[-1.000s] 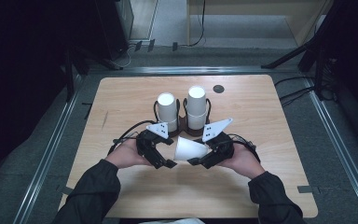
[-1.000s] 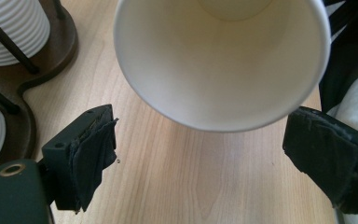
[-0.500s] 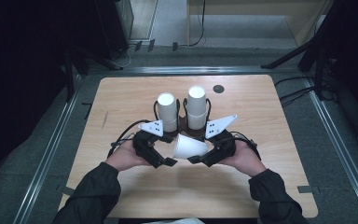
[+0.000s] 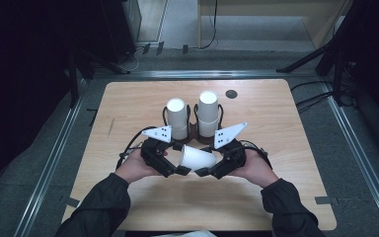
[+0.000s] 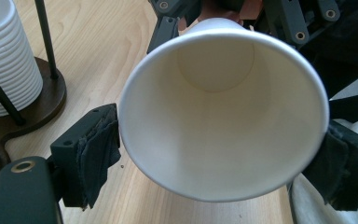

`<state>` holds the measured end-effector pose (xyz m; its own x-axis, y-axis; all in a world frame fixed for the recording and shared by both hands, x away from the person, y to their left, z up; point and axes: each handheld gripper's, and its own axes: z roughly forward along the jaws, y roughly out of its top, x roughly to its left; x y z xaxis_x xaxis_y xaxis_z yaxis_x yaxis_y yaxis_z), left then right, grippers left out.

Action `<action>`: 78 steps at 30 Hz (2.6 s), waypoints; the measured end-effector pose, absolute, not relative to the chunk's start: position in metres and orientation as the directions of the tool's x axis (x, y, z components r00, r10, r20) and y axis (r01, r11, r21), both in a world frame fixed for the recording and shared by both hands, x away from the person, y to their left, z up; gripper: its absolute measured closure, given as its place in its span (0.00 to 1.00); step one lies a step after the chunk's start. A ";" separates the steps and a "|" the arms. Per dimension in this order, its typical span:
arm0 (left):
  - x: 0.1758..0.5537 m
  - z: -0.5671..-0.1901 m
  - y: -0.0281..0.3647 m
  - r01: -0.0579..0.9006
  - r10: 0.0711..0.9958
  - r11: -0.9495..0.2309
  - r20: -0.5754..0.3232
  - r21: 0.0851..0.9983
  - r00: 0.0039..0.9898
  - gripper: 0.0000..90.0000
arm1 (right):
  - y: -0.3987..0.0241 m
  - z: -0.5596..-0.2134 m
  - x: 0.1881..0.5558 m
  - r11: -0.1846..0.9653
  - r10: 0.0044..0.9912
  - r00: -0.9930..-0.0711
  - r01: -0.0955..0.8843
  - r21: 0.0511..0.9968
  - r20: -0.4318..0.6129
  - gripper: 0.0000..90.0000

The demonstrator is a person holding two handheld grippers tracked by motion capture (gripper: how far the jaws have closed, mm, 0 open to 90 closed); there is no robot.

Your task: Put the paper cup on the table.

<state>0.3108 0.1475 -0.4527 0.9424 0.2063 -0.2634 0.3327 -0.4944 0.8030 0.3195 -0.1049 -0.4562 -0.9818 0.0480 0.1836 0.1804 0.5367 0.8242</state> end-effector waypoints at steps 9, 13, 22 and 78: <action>0.308 -0.450 0.149 0.304 0.206 -0.485 -0.230 0.820 0.951 0.24 | -0.104 -0.456 0.320 0.538 0.051 -0.982 0.182 0.823 0.183 0.35; 0.308 -0.450 0.149 0.298 0.206 -0.503 -0.222 0.811 0.953 0.25 | -0.102 -0.458 0.319 0.550 0.053 -0.981 0.185 0.814 0.187 0.36; 0.309 -0.449 0.150 0.294 0.210 -0.540 -0.212 0.789 0.954 0.25 | -0.101 -0.461 0.319 0.566 0.075 -0.976 0.210 0.797 0.204 0.27; 0.318 -0.461 0.121 0.263 0.244 -0.842 -0.103 0.471 0.964 0.24 | -0.073 -0.505 0.319 0.688 0.138 -0.976 0.217 0.693 0.169 0.33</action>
